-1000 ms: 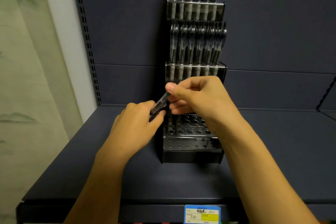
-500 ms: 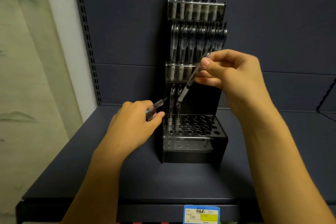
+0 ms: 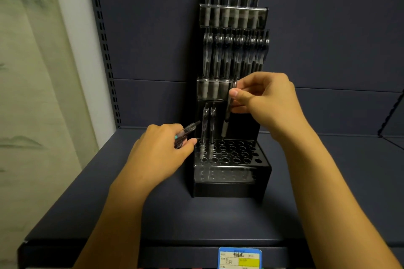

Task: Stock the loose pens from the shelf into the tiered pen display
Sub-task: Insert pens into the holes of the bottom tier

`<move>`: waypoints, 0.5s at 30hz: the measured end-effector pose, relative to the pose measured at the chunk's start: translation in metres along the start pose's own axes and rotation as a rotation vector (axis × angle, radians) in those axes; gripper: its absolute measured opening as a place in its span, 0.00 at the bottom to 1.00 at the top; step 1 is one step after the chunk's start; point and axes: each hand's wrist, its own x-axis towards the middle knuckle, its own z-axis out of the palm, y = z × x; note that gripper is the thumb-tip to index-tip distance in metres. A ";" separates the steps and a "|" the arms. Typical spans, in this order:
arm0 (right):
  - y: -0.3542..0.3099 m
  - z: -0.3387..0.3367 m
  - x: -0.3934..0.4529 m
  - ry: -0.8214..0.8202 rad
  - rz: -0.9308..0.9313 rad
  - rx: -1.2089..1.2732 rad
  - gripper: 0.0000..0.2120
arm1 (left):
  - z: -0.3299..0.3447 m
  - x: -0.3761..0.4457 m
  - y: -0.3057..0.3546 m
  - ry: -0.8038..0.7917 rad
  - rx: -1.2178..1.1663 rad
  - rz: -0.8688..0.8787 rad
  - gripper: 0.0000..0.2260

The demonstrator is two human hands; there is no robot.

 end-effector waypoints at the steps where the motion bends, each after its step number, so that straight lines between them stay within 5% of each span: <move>1: 0.001 0.001 0.000 -0.009 0.000 -0.015 0.03 | 0.000 0.000 0.000 0.000 -0.002 0.000 0.16; 15: 0.027 0.022 -0.013 -0.102 0.081 -0.296 0.07 | 0.002 -0.005 0.002 -0.009 -0.009 -0.011 0.16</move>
